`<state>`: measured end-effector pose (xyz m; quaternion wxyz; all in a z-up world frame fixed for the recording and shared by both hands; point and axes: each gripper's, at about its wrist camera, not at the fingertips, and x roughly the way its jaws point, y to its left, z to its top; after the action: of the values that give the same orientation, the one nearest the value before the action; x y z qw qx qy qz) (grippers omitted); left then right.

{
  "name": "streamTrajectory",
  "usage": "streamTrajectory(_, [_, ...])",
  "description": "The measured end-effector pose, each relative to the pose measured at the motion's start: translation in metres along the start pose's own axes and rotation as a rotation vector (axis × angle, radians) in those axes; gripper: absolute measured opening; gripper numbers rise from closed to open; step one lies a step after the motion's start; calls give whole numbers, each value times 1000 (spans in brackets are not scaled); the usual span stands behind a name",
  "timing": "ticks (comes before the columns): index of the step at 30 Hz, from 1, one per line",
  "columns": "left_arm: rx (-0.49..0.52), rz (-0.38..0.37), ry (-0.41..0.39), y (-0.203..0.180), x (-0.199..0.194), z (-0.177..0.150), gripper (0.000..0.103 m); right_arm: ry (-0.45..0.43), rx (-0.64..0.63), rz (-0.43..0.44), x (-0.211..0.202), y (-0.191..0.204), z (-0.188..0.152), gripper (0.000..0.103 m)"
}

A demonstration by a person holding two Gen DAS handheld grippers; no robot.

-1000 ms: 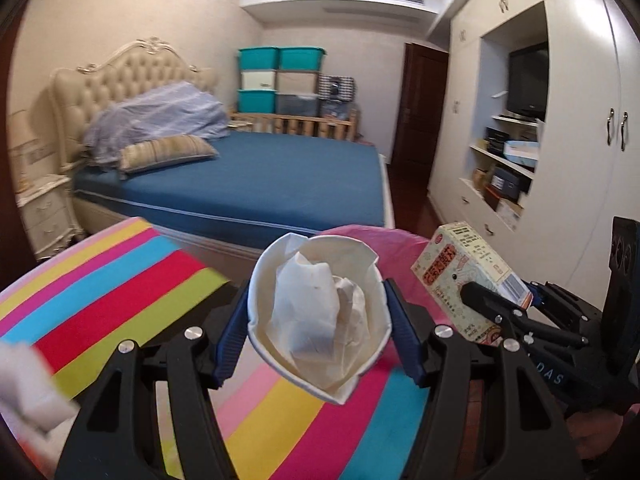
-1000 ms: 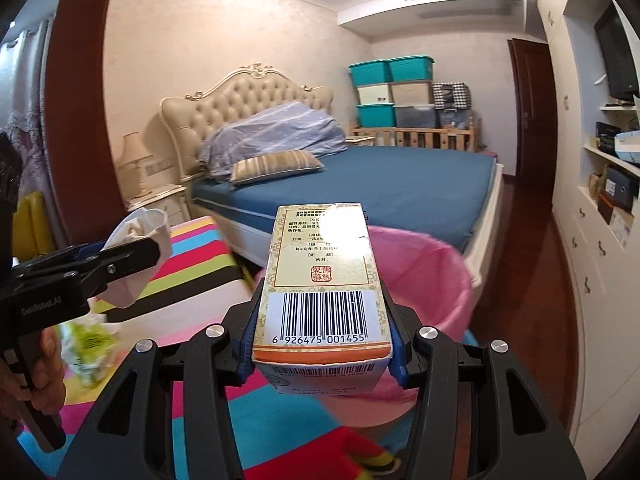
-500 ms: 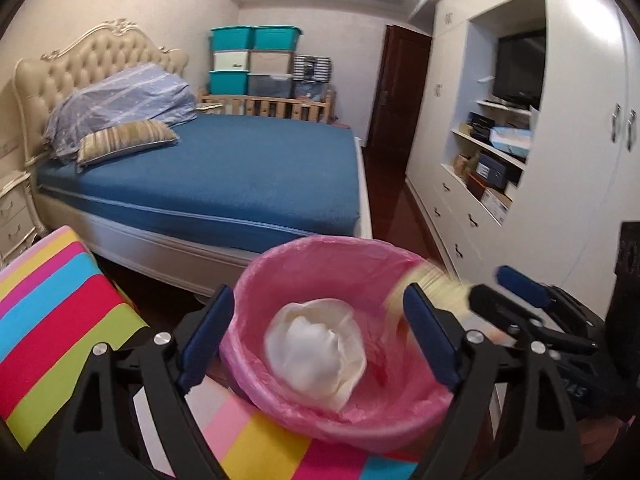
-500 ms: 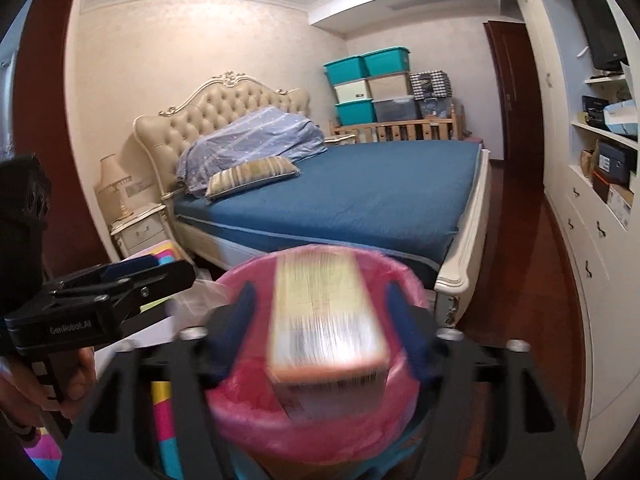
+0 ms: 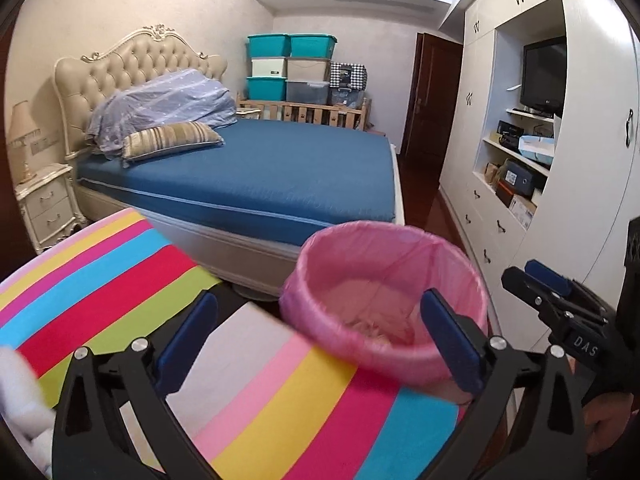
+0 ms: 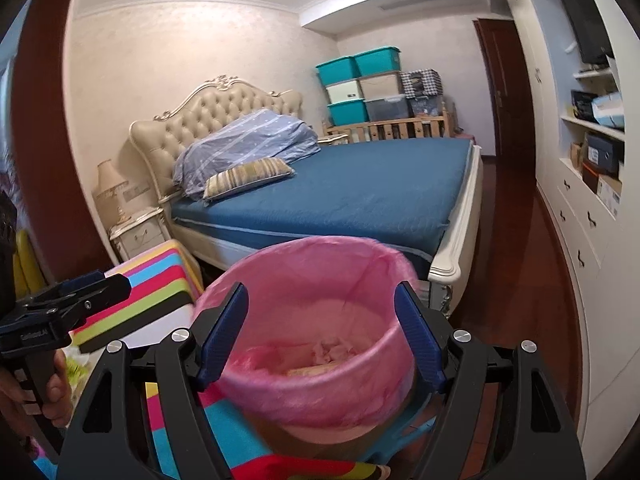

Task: Collect trash
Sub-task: 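Move both grippers back to the trash pile on the table, then grasp the green plastic bag with the right gripper while the left grasps the white plastic bag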

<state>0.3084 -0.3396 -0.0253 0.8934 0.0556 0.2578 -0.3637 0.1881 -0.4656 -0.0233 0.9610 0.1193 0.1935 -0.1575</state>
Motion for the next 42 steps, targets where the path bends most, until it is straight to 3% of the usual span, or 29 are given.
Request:
streamTrajectory(10, [1,107,-51,44,-104,-46,98,52,-91,117,-12,78,-19,78])
streamTrajectory(19, [-80,271,-64,104,-185,-87,98,117,-149,252,-12,156,-38,79])
streamTrajectory(26, [-208,405,-51,158,-239,-123,98,182,-192,330,-15,202,-57,79])
streamTrajectory(35, [-280,533,-23,198,-264,-150,98,244,-250,393,-18,246,-74,79])
streamTrajectory(42, [-308,534,20,214,-262,-164,98,277,-293,430,-19,272,-83,79])
